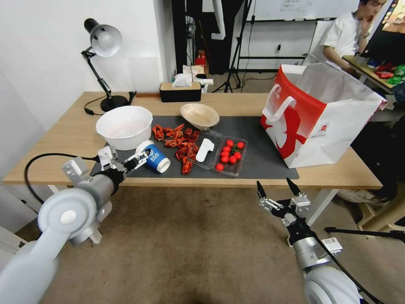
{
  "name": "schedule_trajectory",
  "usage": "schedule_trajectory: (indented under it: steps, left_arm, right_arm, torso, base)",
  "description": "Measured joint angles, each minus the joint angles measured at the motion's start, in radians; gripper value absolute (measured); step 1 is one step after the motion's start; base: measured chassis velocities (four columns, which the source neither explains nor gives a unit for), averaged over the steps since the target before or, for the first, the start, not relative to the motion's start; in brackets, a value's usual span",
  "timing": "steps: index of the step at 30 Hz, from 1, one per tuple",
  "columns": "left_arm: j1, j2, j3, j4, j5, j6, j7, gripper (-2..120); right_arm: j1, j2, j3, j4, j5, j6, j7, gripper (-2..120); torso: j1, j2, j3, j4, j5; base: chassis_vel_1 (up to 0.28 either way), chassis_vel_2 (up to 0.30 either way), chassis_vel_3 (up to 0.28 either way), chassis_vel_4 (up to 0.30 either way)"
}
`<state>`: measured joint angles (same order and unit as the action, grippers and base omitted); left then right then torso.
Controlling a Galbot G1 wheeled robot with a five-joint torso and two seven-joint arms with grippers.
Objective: Pick up the trash from the table and place it into the takeout bag.
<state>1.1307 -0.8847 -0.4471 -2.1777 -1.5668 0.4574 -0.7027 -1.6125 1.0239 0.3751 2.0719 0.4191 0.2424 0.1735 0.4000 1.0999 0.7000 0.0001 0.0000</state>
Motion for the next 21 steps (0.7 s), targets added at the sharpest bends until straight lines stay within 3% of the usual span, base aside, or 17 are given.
schedule_trajectory:
  steps: [10,21]
  left_arm:
    - [-0.13,-0.011,0.069,0.078,-0.089,0.06,-0.065,100]
    - [-0.243,-0.042,0.158,0.168,-0.09,0.071,-0.125,100]
  right_arm:
    - [-0.03,0.009,0.015,0.012,-0.013,0.0,0.006,100]
    - [-0.04,0.013,0.028,0.017,-0.016,0.002,0.011,100]
  torso:
    - [0.0,0.0,0.0,0.0,0.0]
    - [0.0,0.0,0.0,-0.0001,0.0]
  base:
    - [0.0,0.0,0.0,0.0]
    - [0.0,0.0,0.0,0.0]
